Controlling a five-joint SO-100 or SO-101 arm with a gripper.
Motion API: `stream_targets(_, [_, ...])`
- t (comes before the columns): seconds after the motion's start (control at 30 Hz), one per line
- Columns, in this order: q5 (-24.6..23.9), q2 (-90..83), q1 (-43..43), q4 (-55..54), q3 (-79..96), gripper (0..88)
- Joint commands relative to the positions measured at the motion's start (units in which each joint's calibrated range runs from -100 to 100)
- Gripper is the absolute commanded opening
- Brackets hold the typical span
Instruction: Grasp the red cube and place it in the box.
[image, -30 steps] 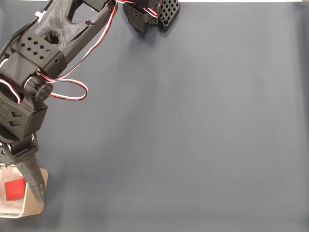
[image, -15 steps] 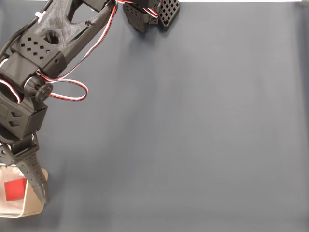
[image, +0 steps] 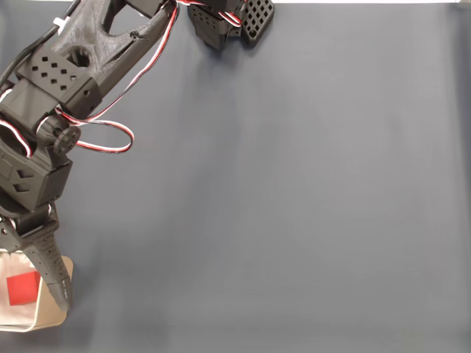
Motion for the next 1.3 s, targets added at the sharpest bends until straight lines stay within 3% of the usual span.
stream_targets(0.0, [-0.5,-2.0,1.1,-0.9,-2.6,56.3])
stream_targets(0.17, [-0.9,-2.2,1.1,-1.1,-2.6,52.8])
stream_targets(0.3, [-1.0,-5.0,0.3,-3.1,0.9,18.1])
stream_targets(0.4, [-1.5,-12.3,-1.9,-6.8,9.7,4.3])
stream_targets(0.57, [-2.0,-30.6,-9.4,-9.4,30.2,0.0])
stream_targets(0.97, [-0.4,-74.4,-26.6,-14.4,82.2,0.0])
stream_targets(1.27, [-1.2,-106.9,-32.0,-6.9,114.9,0.0])
